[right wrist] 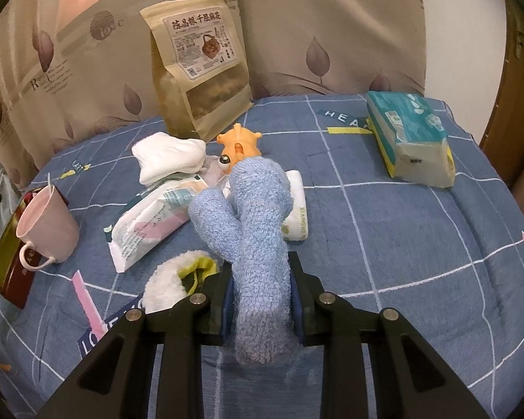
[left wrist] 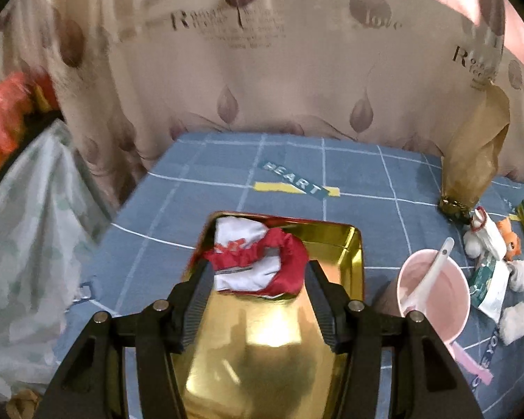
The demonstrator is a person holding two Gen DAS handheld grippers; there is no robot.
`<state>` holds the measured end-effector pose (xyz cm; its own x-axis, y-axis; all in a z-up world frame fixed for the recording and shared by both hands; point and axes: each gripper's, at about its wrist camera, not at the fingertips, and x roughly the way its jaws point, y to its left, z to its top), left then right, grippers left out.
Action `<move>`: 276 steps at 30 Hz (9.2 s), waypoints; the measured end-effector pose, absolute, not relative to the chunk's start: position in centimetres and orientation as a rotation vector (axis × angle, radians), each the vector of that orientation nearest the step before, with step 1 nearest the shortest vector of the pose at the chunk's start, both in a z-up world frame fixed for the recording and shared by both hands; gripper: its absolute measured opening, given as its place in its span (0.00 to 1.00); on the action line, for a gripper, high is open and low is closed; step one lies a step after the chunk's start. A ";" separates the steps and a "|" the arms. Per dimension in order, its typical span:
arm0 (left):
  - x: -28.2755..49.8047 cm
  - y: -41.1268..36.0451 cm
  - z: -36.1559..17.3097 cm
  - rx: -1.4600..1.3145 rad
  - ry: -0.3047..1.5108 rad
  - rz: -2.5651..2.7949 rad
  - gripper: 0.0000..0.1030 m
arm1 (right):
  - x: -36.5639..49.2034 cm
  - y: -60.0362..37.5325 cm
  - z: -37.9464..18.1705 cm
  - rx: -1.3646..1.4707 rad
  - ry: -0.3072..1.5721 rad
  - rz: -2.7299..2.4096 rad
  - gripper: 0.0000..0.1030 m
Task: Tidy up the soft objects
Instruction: 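Open the left gripper and withdraw from the tray, then carry the blue fuzzy sock with the right gripper and release it in the tray, then move the right gripper back and grasp the white sock, then grasp the white-and-green wet-wipe pack with the left gripper, then carry the wet-wipe pack with the left gripper over the gold tray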
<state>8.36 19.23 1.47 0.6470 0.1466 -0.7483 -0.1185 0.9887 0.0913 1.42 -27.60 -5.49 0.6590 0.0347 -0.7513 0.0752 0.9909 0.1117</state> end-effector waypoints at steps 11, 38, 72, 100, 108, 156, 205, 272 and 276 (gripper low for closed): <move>2.7 20.0 1.6 0.050 0.717 0.262 0.57 | 1.4 -23.9 -3.1 0.065 0.780 0.026 0.25; 1.7 24.4 -0.2 -0.082 0.720 0.335 0.57 | 6.0 -1.2 1.7 -0.154 0.746 0.449 0.24; 1.7 27.6 -0.3 -0.188 0.734 0.354 0.57 | 15.3 14.9 -7.6 -0.343 0.966 0.419 0.27; 1.7 26.0 -0.3 -0.120 0.725 0.347 0.57 | 8.3 -4.8 0.1 -0.163 0.784 0.273 0.68; 1.7 24.8 -0.3 -0.080 0.727 0.335 0.57 | 8.5 -18.0 -2.8 -0.069 0.858 0.020 0.69; 7.6 -7.0 -2.8 0.194 0.941 -0.521 0.70 | 8.5 -32.1 -10.8 0.102 0.899 -0.103 0.50; 10.6 -11.5 -8.3 0.191 1.089 -0.532 0.59 | 8.8 -31.0 -11.0 0.062 0.918 -0.098 0.60; 6.7 20.4 -3.2 0.068 1.014 0.107 0.59 | 8.9 -30.9 -11.1 0.061 0.919 -0.100 0.59; 7.0 21.4 -4.4 0.061 1.040 0.122 0.59 | 8.8 -31.0 -11.1 0.061 0.919 -0.100 0.59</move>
